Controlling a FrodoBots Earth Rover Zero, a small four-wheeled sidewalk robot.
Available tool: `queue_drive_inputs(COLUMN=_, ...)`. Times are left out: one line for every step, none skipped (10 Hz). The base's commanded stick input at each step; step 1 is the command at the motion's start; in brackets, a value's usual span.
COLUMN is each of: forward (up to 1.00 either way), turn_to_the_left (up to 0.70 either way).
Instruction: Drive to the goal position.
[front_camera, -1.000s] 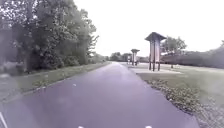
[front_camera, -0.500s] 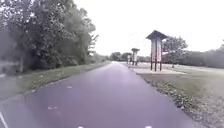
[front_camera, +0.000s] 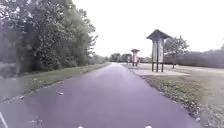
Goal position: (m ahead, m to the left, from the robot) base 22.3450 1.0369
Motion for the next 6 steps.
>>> queue_drive_inputs(forward=0.7, turn_to_the_left=-0.01)
queue_drive_inputs(forward=0.7, turn_to_the_left=-0.02)
queue_drive_inputs(forward=0.7, turn_to_the_left=-0.03)
queue_drive_inputs(forward=0.7, turn_to_the_left=-0.05)
queue_drive_inputs(forward=0.7, turn_to_the_left=-0.09)
queue_drive_inputs(forward=0.7, turn_to_the_left=-0.04)
